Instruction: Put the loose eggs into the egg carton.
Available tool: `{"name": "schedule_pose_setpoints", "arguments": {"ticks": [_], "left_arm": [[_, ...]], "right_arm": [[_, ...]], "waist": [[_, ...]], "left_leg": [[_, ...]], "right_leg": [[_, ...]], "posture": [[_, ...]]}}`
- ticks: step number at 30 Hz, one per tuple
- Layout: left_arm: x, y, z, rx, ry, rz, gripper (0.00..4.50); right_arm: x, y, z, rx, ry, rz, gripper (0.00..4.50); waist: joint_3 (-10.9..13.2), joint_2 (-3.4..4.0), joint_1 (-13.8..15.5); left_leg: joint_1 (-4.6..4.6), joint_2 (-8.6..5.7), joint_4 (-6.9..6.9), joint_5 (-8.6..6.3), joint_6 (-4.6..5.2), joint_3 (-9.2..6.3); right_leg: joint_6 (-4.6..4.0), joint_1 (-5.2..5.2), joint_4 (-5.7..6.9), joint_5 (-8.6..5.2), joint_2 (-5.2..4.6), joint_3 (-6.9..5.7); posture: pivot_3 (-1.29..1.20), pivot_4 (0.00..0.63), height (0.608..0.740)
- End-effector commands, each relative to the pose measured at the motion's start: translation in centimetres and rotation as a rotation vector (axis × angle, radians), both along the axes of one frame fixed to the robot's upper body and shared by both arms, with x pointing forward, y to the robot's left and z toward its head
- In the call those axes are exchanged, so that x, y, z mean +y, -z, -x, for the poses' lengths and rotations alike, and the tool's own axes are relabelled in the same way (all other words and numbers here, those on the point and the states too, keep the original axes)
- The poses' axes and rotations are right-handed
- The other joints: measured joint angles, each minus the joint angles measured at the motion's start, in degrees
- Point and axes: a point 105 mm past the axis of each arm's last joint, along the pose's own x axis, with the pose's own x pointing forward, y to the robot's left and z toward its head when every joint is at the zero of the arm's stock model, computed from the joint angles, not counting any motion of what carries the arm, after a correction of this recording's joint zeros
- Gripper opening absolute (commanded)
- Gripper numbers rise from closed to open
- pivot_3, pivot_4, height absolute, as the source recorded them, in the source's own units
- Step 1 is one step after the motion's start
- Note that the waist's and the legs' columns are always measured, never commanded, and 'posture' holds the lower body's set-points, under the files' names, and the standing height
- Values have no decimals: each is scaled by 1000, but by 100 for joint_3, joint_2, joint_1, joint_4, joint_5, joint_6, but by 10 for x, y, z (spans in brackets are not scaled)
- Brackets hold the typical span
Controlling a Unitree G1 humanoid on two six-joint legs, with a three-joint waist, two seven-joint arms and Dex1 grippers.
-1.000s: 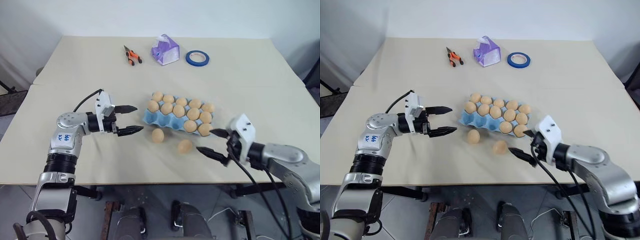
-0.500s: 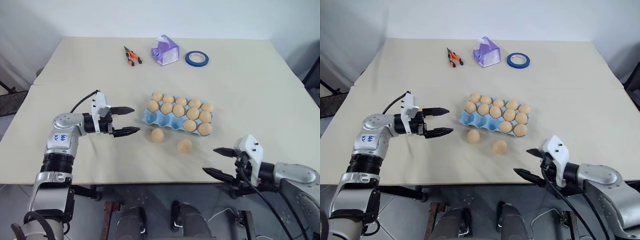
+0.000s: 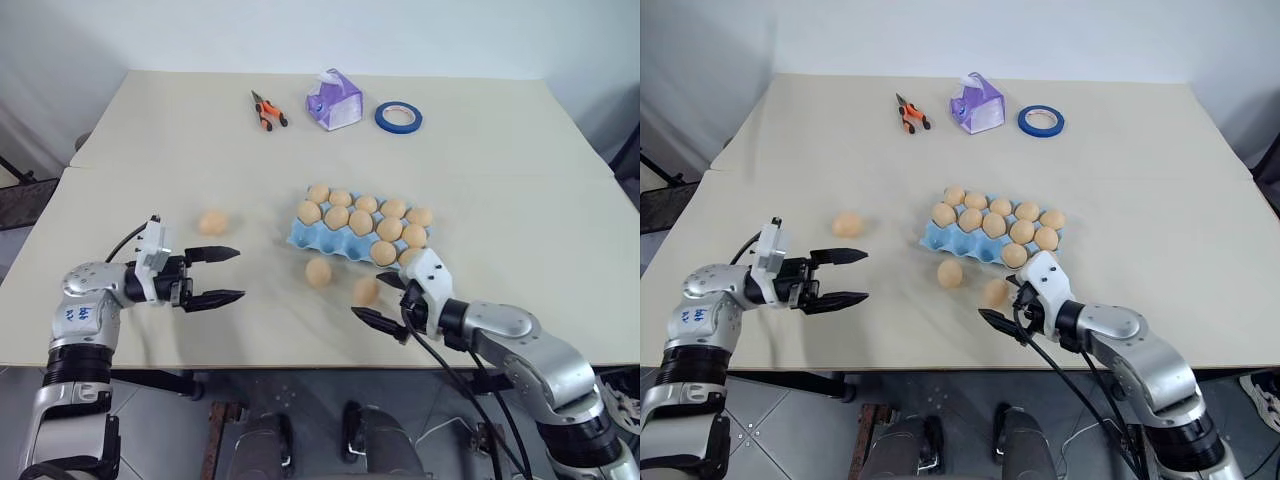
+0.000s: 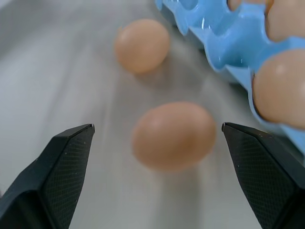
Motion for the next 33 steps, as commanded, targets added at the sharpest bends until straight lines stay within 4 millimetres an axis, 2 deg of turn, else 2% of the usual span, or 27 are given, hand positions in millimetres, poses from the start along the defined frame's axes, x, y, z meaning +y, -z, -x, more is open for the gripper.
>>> {"name": "schedule_pose_setpoints", "arguments": {"ticks": [1, 3, 6, 17, 18, 26, 29, 33], "left_arm": [[8, -11, 8, -68, 6, 7, 4500], [11, -11, 9, -71, 2, 13, 4500], [13, -12, 9, -81, -14, 26, 4500], [16, -14, 5, -112, -56, 42, 4500], [15, -15, 4, -115, -58, 46, 4500], [13, -15, 3, -121, -65, 52, 4500], [11, -15, 2, -123, -65, 56, 4500], [11, -16, 2, -127, -68, 60, 4500]], "right_arm": [[5, -2, -3, -22, -9, -4, 4486], [7, -1, -5, -21, -12, -3, 4486], [7, 2, -9, -18, -4, 3, 3894], [12, -5, -13, -51, -19, -9, 107], [12, -5, -13, -53, -20, -9, 19], [11, -19, -5, -40, -60, -19, 19], [10, -21, -2, -24, -66, -7, 604], [5, -23, 2, -34, -67, 13, 2010]], "waist": [[0, 0, 0], [0, 0, 1], [0, 0, -2], [0, 0, -16], [0, 0, -16], [0, 0, -16], [0, 0, -14], [0, 0, -11]], "left_leg": [[0, 0, 1, 0, 0, 0], [0, 1, 0, 0, -1, 0], [0, 1, 0, 0, -1, 0], [1, 1, -3, 0, -3, 1], [1, 1, -2, 0, -3, 1], [1, 1, -3, 0, -3, 1], [1, 2, -3, 0, -3, 1], [1, 2, -3, -1, -3, 1]], "right_leg": [[0, 0, 2, 0, 0, 0], [0, 0, 2, 0, 0, 0], [0, 0, 2, 0, 0, 1], [0, -1, 3, 0, 0, 1], [0, -1, 4, 0, 0, 1], [0, -2, 4, 0, 0, 1], [0, -2, 3, 0, 0, 2], [0, -2, 2, 0, 0, 2]], "posture": [[0, 150, 740], [0, 150, 740], [0, 150, 740], [0, 150, 740], [0, 150, 740], [0, 150, 740], [0, 150, 740], [0, 150, 740]]}}
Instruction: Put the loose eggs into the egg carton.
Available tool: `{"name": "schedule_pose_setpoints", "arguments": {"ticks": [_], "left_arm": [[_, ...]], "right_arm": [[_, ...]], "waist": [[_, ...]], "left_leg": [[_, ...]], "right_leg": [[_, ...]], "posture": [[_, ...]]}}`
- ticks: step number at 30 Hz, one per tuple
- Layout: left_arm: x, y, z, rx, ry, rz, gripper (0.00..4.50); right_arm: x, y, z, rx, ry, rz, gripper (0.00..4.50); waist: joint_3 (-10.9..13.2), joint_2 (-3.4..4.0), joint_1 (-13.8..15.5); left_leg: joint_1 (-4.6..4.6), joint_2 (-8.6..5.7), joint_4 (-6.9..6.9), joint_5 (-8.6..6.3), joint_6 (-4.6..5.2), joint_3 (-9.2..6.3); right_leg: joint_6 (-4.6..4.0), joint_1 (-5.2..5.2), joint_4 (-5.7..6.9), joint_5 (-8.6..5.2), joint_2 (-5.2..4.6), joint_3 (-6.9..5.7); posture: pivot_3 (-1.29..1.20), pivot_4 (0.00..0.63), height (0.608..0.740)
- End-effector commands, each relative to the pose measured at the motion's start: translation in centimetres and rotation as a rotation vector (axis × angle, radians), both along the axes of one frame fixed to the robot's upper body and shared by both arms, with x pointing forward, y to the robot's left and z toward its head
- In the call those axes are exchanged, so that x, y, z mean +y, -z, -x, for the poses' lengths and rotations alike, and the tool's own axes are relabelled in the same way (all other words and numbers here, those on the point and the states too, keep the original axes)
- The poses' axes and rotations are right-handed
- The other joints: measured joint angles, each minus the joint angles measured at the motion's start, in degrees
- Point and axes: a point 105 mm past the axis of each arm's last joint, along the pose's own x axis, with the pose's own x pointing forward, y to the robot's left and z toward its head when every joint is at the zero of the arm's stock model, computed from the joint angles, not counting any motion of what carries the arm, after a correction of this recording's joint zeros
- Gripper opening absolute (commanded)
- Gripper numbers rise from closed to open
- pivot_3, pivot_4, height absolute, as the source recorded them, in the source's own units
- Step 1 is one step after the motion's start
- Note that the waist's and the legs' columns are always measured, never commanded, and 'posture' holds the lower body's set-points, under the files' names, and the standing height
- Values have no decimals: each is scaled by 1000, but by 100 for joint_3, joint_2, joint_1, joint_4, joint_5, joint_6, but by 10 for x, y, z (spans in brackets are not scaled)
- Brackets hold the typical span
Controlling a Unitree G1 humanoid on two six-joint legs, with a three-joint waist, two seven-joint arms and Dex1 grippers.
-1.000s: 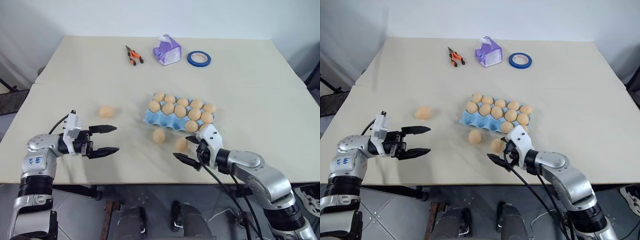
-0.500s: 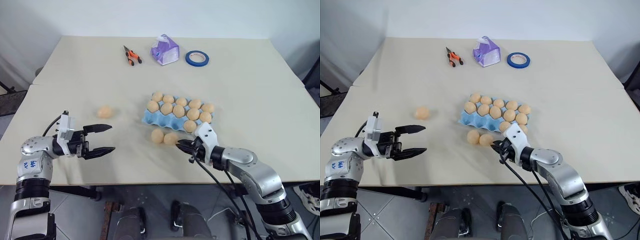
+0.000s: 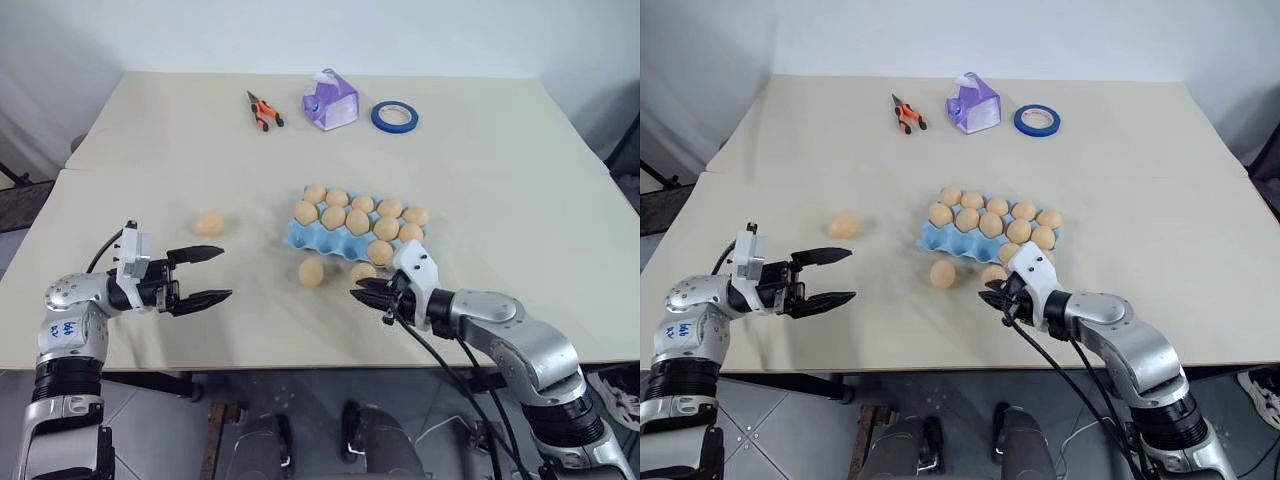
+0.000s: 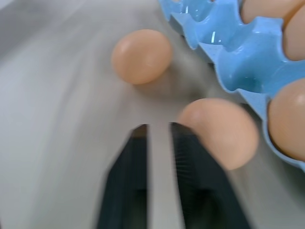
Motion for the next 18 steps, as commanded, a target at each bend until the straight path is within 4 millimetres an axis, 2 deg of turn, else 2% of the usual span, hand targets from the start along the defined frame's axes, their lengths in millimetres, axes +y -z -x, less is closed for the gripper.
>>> {"name": "schedule_pose_setpoints", "arguments": {"ticks": [1, 7, 10, 13, 18], "left_arm": [[-1, -14, 1, -70, 5, 18, 4500], [-2, -14, 1, -74, 7, 22, 4500], [-2, -14, 1, -74, 8, 23, 4500], [-3, -14, 0, -74, 11, 24, 4500], [-5, -15, 0, -77, 15, 25, 4500]], "right_arm": [[-5, -15, 7, -48, -22, 0, 2313], [-15, -12, 15, -18, -15, 40, 4400], [-19, -8, 18, 1, -7, 59, 4484], [-23, -1, 8, -4, 51, 70, 4484], [-14, 2, -3, -20, 64, 34, 4484]], "waist": [[0, 0, 4], [0, 0, 8], [0, 0, 10], [0, 0, 2], [0, 0, 4]], "left_leg": [[0, 0, 0, 0, 0, 0], [0, 0, -2, -1, -1, 0], [0, 0, -3, -1, -1, 0], [0, 1, -3, -1, -1, 1], [0, 1, -3, -1, -2, 1]], "right_leg": [[0, 0, 0, 0, 0, 0], [0, 0, -3, 0, 0, 0], [0, 0, -3, 0, 0, -1], [0, 0, -4, 0, 1, 0], [0, 0, -4, 0, 1, -1]], "posture": [[0, 150, 740], [0, 150, 740], [0, 150, 740], [0, 150, 740], [0, 150, 740]]}}
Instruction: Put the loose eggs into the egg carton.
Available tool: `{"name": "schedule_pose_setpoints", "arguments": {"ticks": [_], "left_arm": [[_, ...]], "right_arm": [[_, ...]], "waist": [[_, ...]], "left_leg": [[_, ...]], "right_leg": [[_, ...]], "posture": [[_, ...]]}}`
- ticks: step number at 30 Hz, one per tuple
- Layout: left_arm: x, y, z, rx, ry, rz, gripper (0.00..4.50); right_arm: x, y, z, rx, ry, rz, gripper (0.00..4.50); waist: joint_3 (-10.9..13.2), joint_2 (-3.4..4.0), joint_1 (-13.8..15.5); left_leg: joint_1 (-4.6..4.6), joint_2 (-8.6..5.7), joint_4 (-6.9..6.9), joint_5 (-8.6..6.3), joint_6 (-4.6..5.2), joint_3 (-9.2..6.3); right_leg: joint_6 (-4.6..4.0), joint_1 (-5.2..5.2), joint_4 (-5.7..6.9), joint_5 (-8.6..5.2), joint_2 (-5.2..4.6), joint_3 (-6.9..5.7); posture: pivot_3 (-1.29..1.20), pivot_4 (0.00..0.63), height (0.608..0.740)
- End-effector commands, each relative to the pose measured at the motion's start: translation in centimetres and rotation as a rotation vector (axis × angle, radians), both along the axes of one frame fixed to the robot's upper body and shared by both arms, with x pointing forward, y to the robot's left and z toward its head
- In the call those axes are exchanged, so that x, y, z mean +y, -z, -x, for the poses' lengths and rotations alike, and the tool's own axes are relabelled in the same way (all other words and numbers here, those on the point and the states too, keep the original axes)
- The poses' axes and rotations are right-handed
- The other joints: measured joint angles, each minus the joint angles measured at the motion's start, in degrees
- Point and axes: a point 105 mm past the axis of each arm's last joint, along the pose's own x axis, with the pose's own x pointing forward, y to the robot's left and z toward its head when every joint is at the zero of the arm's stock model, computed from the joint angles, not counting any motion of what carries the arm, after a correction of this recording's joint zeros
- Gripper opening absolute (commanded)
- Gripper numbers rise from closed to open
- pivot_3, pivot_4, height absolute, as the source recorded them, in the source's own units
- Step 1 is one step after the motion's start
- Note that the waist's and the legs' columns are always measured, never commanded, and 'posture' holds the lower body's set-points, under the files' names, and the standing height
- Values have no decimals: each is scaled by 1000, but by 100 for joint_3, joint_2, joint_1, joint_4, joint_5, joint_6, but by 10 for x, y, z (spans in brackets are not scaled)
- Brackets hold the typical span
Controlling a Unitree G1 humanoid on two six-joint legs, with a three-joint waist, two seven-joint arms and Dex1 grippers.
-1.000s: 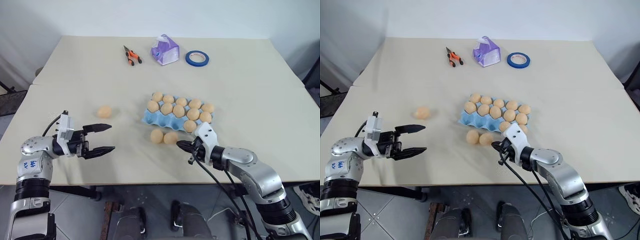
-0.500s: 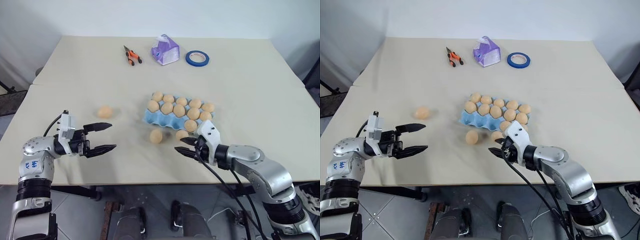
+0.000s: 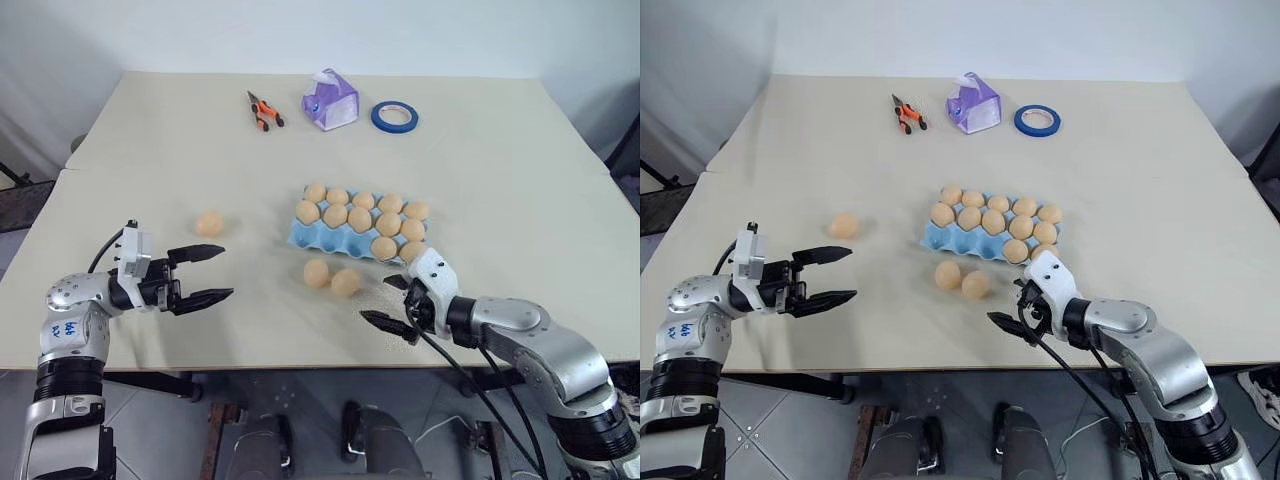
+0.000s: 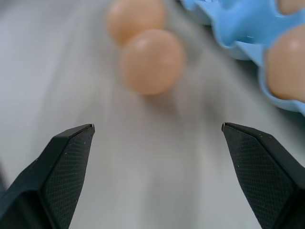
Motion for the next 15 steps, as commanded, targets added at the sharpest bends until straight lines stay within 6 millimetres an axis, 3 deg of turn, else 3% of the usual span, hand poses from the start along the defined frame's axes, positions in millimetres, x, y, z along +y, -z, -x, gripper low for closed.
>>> {"name": "schedule_pose_setpoints", "arguments": {"ticks": [1, 14, 15], "left_arm": [[-3, -15, 0, -73, 15, 17, 4500], [-3, -17, 0, -83, 4, 15, 4500], [-3, -17, 0, -84, 1, 16, 4500]], "right_arm": [[11, -10, -7, -60, -13, -30, 4484], [30, -3, -23, -75, -29, -55, 4484], [31, -3, -22, -73, -31, -57, 4311]], "waist": [[0, 0, -2], [0, 0, -10], [0, 0, -10]], "left_leg": [[0, 0, 0, 0, 0, 0], [-1, 0, 0, 0, 0, 1], [-1, 0, -1, 0, -1, 1]], "right_leg": [[0, -1, 0, 0, 0, 0], [1, -1, 2, 1, 0, 1], [1, -1, 2, 0, 0, 0]], "posture": [[0, 150, 740], [0, 150, 740], [0, 150, 740]]}}
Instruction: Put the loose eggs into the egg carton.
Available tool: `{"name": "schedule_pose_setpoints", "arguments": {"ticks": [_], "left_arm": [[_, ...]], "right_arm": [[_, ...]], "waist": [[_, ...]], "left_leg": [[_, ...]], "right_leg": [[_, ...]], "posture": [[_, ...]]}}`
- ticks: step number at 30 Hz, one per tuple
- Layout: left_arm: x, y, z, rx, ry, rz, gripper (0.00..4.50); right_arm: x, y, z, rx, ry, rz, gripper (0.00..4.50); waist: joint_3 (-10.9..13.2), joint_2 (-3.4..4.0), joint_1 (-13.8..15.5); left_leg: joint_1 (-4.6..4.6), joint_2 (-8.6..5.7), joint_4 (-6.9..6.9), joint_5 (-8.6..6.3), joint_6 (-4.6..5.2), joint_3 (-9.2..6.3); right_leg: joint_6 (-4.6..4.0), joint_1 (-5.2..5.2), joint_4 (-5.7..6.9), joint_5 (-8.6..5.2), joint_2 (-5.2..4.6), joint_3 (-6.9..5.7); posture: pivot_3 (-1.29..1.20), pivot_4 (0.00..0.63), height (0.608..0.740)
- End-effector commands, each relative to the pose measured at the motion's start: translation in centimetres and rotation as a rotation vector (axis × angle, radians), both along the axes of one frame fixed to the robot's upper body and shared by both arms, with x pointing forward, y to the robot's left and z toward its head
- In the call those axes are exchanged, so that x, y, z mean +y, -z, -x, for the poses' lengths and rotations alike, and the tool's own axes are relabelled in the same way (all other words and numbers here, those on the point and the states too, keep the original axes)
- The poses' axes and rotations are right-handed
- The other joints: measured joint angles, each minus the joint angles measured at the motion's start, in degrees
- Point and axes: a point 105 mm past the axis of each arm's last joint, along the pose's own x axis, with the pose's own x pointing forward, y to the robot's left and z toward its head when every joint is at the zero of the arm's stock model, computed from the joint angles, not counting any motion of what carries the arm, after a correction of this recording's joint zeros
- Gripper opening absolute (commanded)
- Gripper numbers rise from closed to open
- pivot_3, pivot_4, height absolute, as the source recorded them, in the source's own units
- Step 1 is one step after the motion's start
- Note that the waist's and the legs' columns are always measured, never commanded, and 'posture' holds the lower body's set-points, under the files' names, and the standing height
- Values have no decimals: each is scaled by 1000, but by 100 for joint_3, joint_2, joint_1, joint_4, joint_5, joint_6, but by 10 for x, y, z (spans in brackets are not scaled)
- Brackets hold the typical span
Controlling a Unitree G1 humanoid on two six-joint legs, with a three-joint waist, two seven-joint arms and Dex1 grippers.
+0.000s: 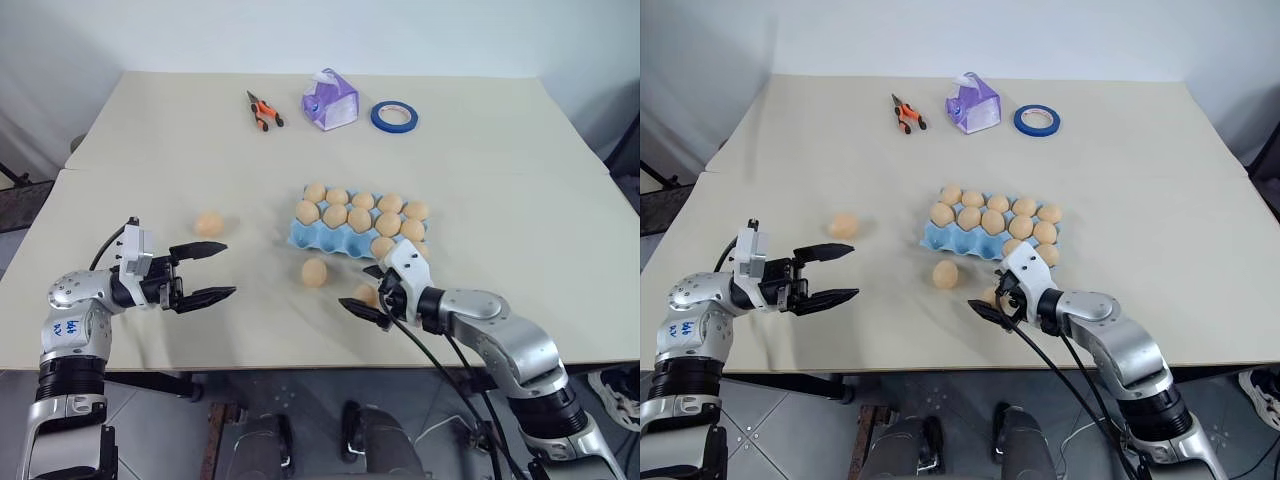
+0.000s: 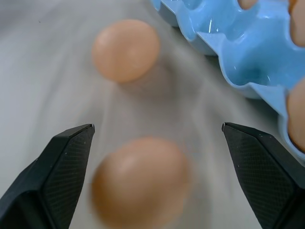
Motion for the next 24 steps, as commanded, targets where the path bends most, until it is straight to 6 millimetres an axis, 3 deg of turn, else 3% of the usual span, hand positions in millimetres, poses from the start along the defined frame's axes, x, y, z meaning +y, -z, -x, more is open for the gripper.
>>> {"name": "schedule_pose_setpoints", "arguments": {"ticks": [1, 2, 7, 9, 14, 18, 24], "left_arm": [[1, -12, 1, -59, -5, 19, 4500], [1, -13, 1, -60, -6, 20, 4500], [1, -13, -1, -66, -14, 22, 4500], [1, -14, -1, -67, -16, 24, 4500], [1, -15, -2, -67, -11, 29, 4500], [-1, -15, -2, -65, 1, 35, 4500], [-2, -17, -4, -72, 0, 37, 4500]], "right_arm": [[4, -8, 0, -42, -17, -6, 4100], [4, -8, 1, -41, -22, -7, 3920], [0, -7, 9, -46, -33, -18, 2178], [0, -13, 9, -67, -26, -41, 1734], [2, -47, 6, -141, -30, -92, 1538], [2, -68, -15, -196, 17, -84, 1514], [4, -72, -43, -234, 58, -57, 1514]], "waist": [[0, 0, 0], [0, 0, -1], [0, 0, 4], [0, 0, 0], [0, 0, -17], [0, 0, -52], [0, 0, -122]], "left_leg": [[0, 0, 0, 0, 0, 0], [0, -1, 0, 0, 0, 0], [-1, 0, 0, 0, 0, 0], [0, 0, 1, 0, 0, 0], [1, 0, 2, 0, 0, 0], [2, 1, 2, 0, -1, 0], [0, -1, -2, 7, 7, 1]], "right_leg": [[0, 0, 0, 0, 0, 0], [0, 0, 0, 0, 0, 0], [0, 0, 0, 0, 0, -1], [0, 0, 0, 0, 0, -1], [0, 0, 3, 0, 0, 1], [-1, 0, 5, 0, 0, 3], [0, -1, 2, 0, 0, 0]], "posture": [[0, 150, 740], [0, 150, 740], [0, 150, 740], [0, 150, 740], [0, 150, 740], [0, 150, 740], [0, 150, 740]]}}
